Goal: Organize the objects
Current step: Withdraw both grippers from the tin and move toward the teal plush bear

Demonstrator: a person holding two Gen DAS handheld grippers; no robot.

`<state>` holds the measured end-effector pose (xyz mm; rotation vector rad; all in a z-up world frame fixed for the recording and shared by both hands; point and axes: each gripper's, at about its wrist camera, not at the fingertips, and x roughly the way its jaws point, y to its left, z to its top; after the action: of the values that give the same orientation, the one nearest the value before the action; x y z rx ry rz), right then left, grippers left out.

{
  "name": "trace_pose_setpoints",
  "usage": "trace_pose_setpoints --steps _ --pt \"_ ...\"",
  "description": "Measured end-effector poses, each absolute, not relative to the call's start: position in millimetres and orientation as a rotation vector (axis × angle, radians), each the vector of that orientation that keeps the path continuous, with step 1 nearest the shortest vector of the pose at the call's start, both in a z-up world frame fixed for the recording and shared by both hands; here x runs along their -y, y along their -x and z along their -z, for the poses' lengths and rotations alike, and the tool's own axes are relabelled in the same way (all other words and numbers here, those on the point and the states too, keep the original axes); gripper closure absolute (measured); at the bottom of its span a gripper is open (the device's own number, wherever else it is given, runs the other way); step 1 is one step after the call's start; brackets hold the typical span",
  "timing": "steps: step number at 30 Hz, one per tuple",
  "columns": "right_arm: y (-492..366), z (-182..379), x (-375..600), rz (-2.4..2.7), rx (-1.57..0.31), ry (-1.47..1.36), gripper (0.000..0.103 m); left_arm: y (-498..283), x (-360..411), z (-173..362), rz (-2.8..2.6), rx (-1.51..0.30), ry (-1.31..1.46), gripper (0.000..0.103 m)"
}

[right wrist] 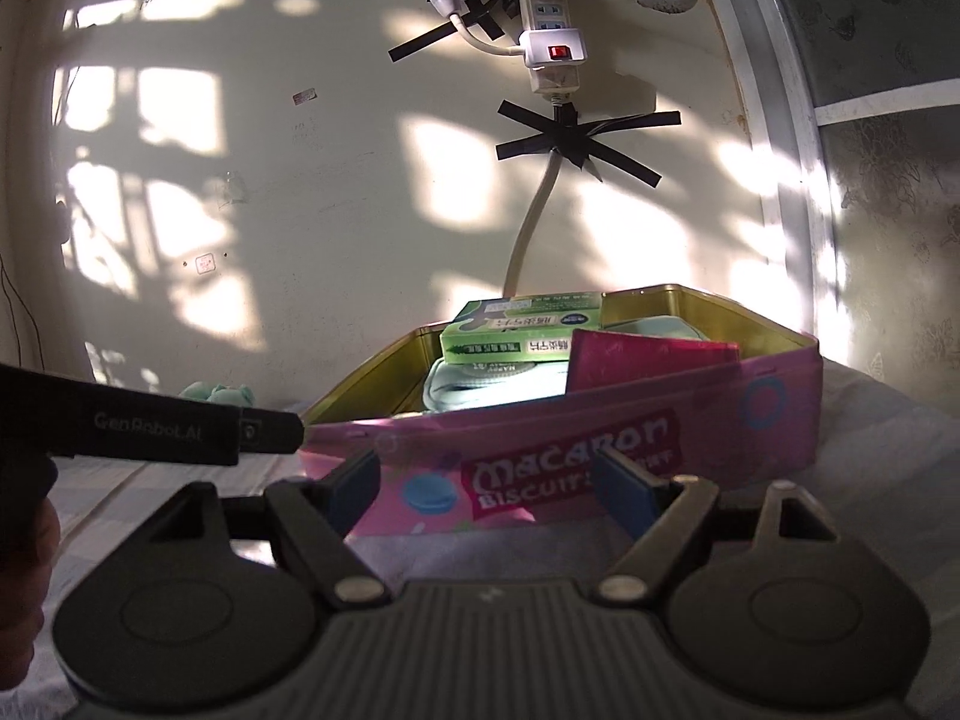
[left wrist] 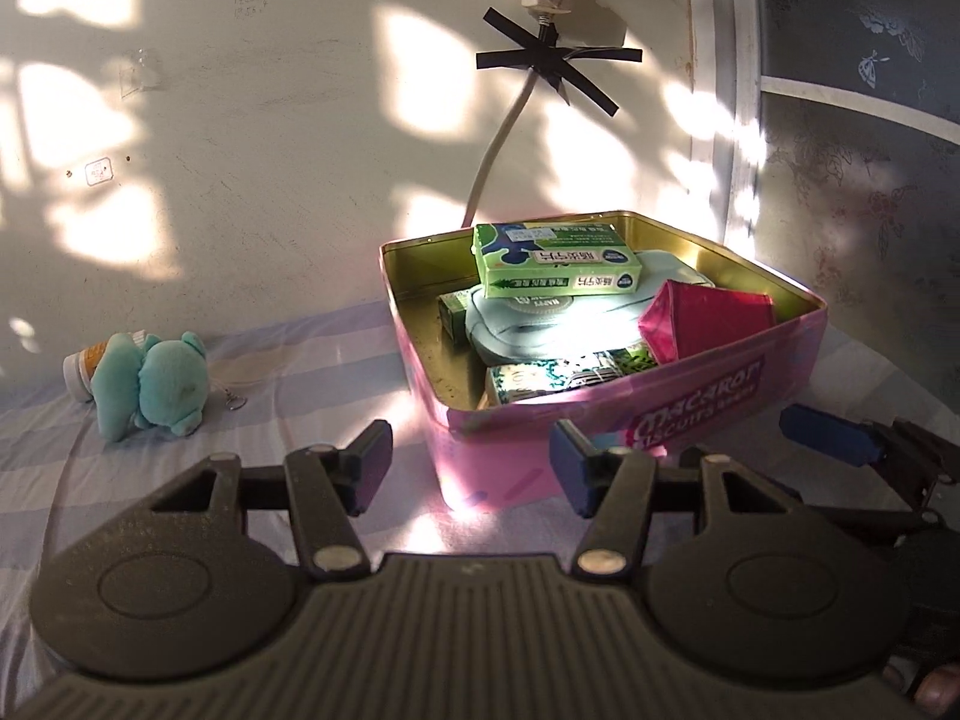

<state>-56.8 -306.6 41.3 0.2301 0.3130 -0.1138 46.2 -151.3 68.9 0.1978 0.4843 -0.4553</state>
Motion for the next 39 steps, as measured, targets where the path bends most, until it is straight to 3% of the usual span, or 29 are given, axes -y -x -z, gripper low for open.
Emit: trace_pose_setpoints --steps 13,39 --pt "68.9 -35.5 302.9 0.137 -0.383 -0.274 0.023 -23.2 127.8 -45.8 0.449 -0.504 -0.210 0.031" --pt "43.0 -32.5 226.2 0.015 -0.479 -0.152 0.022 -28.2 63.0 -13.2 0.399 -0.564 -0.187 0.027"
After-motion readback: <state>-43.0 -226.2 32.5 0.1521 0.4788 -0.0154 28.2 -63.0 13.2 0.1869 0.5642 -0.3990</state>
